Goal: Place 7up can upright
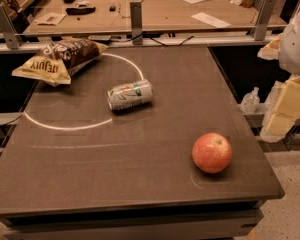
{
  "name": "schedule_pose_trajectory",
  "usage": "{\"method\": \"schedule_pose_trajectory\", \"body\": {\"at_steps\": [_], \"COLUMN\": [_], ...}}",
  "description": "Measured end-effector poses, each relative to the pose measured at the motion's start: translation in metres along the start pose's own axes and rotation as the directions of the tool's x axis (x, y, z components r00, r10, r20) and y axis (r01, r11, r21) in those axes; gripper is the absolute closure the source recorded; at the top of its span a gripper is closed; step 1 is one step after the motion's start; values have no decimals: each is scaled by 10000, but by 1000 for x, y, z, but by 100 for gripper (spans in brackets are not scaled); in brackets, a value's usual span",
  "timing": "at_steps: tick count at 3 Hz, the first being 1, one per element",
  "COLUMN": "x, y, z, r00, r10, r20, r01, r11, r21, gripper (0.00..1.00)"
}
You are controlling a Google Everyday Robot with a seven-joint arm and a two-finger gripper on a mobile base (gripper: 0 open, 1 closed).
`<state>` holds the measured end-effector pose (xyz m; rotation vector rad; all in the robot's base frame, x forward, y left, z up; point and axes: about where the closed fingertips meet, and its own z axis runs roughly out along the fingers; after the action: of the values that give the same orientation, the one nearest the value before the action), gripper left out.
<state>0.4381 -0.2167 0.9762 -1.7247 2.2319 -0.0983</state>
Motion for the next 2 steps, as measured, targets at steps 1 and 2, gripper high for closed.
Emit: {"method": "schedule_pose_trajectory", "body": {"at_steps": [1, 2], "x": [0, -3], "y": [0, -2], "z": [0, 0], "r00": [10000, 9998], "r10": [0, -191], "r20": [0, -73], "r01": [0, 191], "r11": [10000, 9998], "r21": [0, 39], "gripper": [0, 0]}}
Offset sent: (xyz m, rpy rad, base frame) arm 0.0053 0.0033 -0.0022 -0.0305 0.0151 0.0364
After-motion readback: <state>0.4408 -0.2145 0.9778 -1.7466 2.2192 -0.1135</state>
